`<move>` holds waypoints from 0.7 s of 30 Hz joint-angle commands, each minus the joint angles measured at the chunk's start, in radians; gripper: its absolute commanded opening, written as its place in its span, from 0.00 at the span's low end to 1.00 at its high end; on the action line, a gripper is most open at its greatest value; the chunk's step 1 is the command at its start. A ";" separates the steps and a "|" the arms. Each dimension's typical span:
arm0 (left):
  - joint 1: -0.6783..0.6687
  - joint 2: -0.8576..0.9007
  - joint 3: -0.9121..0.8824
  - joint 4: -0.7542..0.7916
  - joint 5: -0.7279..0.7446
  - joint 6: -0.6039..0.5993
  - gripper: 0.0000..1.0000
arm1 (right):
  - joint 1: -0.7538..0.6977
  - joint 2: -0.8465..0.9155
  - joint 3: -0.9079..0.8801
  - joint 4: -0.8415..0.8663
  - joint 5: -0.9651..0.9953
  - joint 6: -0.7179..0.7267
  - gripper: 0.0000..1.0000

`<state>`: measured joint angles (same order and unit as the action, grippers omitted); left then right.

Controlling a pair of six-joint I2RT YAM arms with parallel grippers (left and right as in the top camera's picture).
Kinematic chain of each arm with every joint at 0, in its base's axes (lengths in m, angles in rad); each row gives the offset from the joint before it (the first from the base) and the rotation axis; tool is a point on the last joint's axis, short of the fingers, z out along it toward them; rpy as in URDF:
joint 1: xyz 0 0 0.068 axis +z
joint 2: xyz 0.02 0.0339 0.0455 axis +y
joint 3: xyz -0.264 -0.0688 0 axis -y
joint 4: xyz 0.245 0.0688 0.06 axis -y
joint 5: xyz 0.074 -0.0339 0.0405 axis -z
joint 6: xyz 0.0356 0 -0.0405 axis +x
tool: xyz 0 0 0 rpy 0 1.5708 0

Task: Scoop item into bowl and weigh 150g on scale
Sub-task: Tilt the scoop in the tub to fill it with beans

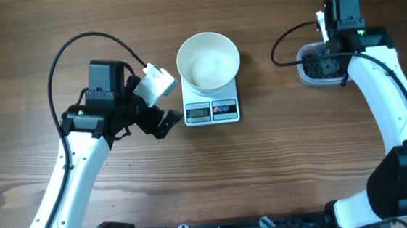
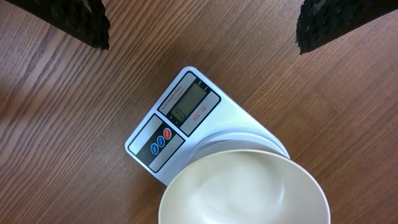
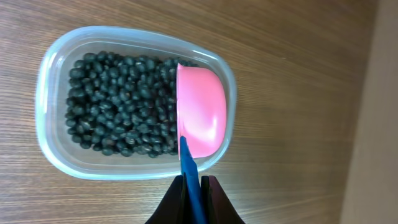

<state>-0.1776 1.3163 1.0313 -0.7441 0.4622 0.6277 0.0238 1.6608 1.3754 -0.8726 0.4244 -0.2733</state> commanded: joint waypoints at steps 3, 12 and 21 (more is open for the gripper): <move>-0.004 -0.014 0.001 0.002 0.009 0.019 1.00 | 0.008 -0.055 0.014 0.031 0.118 0.071 0.04; -0.004 -0.014 0.001 0.002 0.009 0.019 1.00 | 0.005 0.006 -0.036 0.050 0.072 0.092 0.04; -0.004 -0.014 0.001 0.002 0.009 0.019 1.00 | 0.005 0.035 -0.048 0.008 -0.148 0.089 0.04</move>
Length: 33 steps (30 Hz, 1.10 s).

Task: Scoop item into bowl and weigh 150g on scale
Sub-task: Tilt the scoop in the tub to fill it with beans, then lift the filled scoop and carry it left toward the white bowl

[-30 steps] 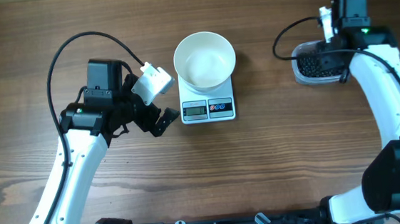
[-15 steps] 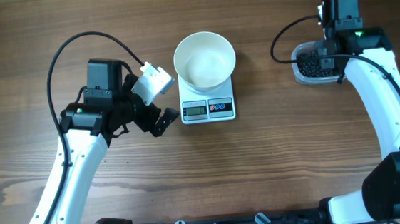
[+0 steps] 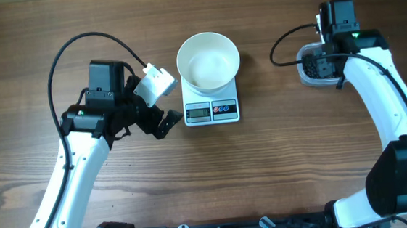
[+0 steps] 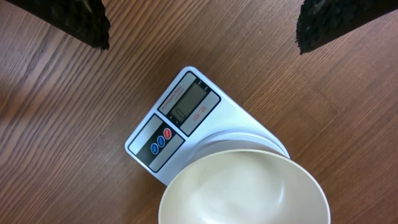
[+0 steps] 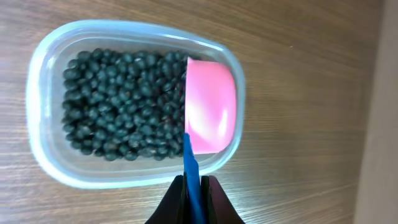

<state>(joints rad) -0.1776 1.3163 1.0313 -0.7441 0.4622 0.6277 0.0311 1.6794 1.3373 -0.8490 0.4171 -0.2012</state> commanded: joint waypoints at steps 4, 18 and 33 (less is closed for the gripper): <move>-0.004 -0.014 0.001 0.002 0.009 0.019 1.00 | -0.002 0.017 -0.010 -0.030 -0.280 0.008 0.04; -0.004 -0.014 0.001 0.002 0.009 0.019 1.00 | -0.184 0.017 -0.010 -0.169 -0.670 0.035 0.04; -0.004 -0.014 0.001 0.002 0.009 0.019 1.00 | -0.321 0.017 -0.010 -0.166 -0.891 0.370 0.04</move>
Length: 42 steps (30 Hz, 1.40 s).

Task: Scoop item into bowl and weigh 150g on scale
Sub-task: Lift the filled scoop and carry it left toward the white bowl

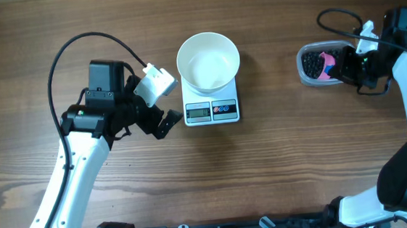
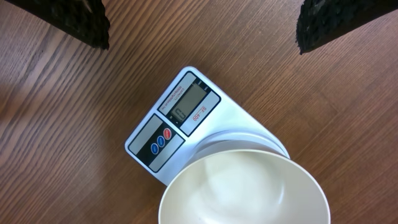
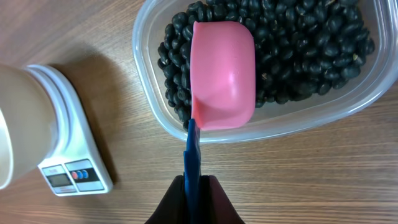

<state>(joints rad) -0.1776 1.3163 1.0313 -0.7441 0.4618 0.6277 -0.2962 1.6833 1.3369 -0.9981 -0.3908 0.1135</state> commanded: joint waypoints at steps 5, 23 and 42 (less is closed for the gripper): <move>-0.004 -0.014 0.001 0.002 0.009 0.019 1.00 | -0.010 0.013 -0.010 -0.042 -0.149 0.099 0.04; -0.004 -0.014 0.001 0.002 0.009 0.019 1.00 | -0.320 0.013 -0.010 -0.073 -0.298 -0.072 0.04; -0.004 -0.014 0.001 0.002 0.009 0.019 1.00 | -0.016 -0.122 0.006 -0.006 -0.564 0.050 0.04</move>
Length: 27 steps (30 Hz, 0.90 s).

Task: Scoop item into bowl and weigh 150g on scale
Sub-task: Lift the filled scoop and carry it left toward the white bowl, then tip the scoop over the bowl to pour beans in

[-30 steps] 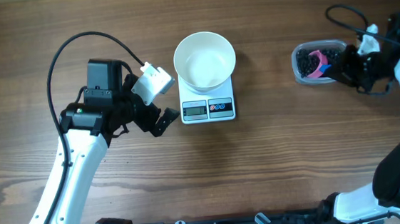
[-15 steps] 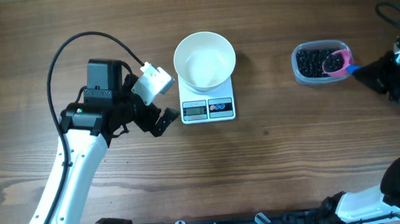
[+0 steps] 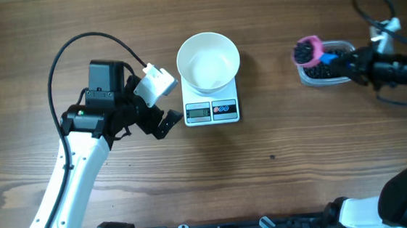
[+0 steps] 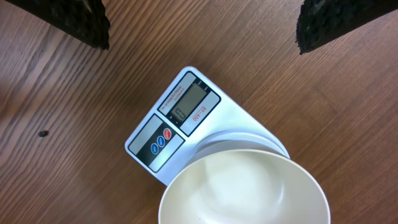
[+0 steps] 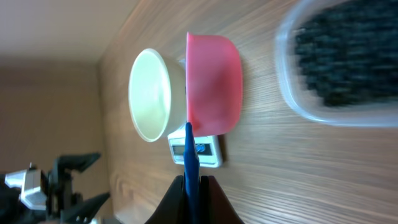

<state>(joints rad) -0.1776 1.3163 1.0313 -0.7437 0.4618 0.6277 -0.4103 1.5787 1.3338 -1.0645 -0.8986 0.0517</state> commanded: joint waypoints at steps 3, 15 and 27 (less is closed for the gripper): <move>-0.004 -0.014 0.001 0.002 0.009 0.019 1.00 | 0.193 -0.018 0.009 0.173 -0.094 0.211 0.04; -0.004 -0.014 0.001 0.002 0.009 0.019 1.00 | 0.447 -0.018 0.009 0.375 -0.026 0.413 0.04; -0.004 -0.014 0.001 0.002 0.009 0.019 1.00 | 0.595 -0.013 0.009 0.369 0.284 0.441 0.04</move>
<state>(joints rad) -0.1776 1.3155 1.0313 -0.7422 0.4618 0.6277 0.1673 1.5784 1.3319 -0.7013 -0.7223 0.4721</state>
